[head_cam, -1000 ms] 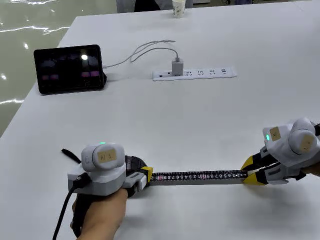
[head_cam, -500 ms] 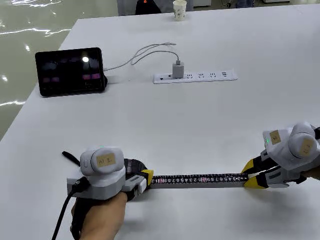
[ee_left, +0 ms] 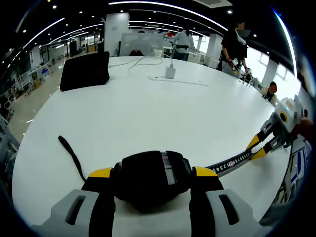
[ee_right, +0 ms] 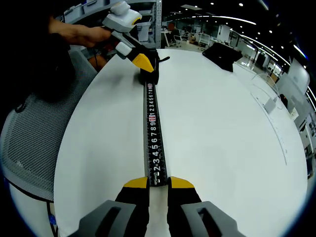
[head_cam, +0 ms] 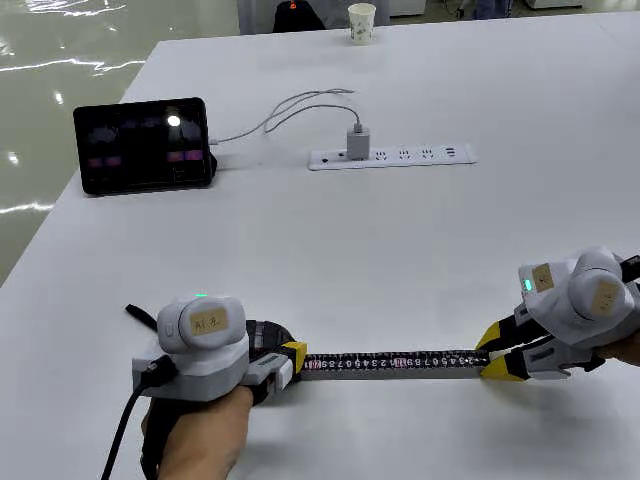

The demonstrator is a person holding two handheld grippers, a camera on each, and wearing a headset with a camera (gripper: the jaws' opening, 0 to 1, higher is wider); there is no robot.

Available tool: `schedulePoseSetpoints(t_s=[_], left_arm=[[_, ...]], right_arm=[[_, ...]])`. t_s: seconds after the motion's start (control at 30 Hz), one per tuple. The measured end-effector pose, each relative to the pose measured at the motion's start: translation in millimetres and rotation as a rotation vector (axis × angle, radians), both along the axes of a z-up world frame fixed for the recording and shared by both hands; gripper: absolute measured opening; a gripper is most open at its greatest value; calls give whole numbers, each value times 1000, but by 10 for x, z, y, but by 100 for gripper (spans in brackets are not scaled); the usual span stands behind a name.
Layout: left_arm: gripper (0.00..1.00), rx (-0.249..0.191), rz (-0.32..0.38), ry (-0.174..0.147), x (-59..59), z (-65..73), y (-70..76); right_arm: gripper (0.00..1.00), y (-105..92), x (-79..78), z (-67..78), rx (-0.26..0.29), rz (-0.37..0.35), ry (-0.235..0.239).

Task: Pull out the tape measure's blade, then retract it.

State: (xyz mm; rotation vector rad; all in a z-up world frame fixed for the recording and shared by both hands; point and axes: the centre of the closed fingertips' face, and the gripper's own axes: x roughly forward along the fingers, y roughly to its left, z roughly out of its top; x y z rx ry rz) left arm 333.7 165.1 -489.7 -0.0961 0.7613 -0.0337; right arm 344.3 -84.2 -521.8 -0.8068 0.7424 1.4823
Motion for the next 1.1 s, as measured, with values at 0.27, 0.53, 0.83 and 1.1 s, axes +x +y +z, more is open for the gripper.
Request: schedulePoseSetpoints(t_s=[0.27,0.53,0.83,1.1], left_arm=[[55,-3,3,1,-1,1,3],[55,-5,4,0,-5,4,3],[55,-8,3,0,-8,5,3],[55,-12,3,1,-7,7,5]], right_arm=[[9,61,1,7,6,3,-1],[9,115,-5,5,10,5,0],[9,176,-9,3,13,8,1],[9,237,-16,13,16,9,3]])
